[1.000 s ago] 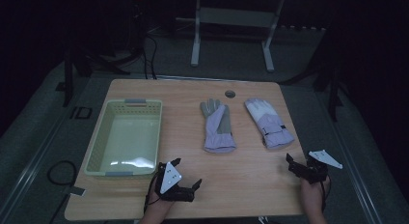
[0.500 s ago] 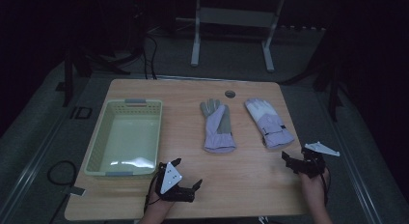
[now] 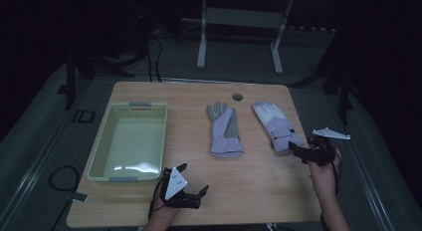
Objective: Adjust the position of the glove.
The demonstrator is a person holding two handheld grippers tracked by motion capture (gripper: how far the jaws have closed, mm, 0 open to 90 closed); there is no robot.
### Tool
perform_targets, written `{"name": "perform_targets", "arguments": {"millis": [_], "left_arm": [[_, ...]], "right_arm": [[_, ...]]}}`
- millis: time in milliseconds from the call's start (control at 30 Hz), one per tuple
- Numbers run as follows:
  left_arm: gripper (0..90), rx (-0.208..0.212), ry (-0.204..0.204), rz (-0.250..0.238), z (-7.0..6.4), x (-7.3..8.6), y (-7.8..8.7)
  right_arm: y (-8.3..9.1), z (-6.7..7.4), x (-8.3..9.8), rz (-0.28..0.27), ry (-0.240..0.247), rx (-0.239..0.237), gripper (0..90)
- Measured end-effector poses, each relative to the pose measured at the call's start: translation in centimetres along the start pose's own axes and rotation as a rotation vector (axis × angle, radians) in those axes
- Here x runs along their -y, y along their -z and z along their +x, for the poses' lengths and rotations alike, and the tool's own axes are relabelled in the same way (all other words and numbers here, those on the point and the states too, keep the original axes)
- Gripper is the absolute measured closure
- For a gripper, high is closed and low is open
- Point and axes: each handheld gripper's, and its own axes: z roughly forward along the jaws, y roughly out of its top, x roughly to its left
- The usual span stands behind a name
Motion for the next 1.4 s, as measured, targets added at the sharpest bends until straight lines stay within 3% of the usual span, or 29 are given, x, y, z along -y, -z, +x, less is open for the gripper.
{"name": "perform_targets", "arguments": {"millis": [100, 167, 300, 433, 767, 1400], "left_arm": [[0.1, -0.001, 0.002, -0.001, 0.0, 0.0, 0.0], [0.1, -0.001, 0.006, -0.002, 0.0, 0.0, 0.0], [0.1, 0.0, 0.005, -0.002, 0.0, 0.0, 0.0], [0.1, 0.002, 0.004, -0.001, 0.0, 0.0, 0.0], [0.1, 0.005, 0.004, 0.004, 0.0, 0.0, -0.1], [0.1, 0.014, 0.001, -0.002, 0.0, 0.0, 0.0]], "right_arm": [[0.1, 0.6, -1.0, -0.026, 0.003, -0.004, 17.4], [-0.1, 1.0, -1.8, -0.023, -0.007, -0.046, 15.7], [-0.3, 1.7, -2.9, -0.05, -0.033, -0.069, 13.5], [-0.6, 2.8, -3.9, -0.04, 0.012, -0.061, 13.2], [-2.0, 5.4, -5.9, -0.007, 0.088, -0.097, 12.6], [-7.2, 10.2, -7.9, 0.057, 0.121, -0.145, 11.9]]}}
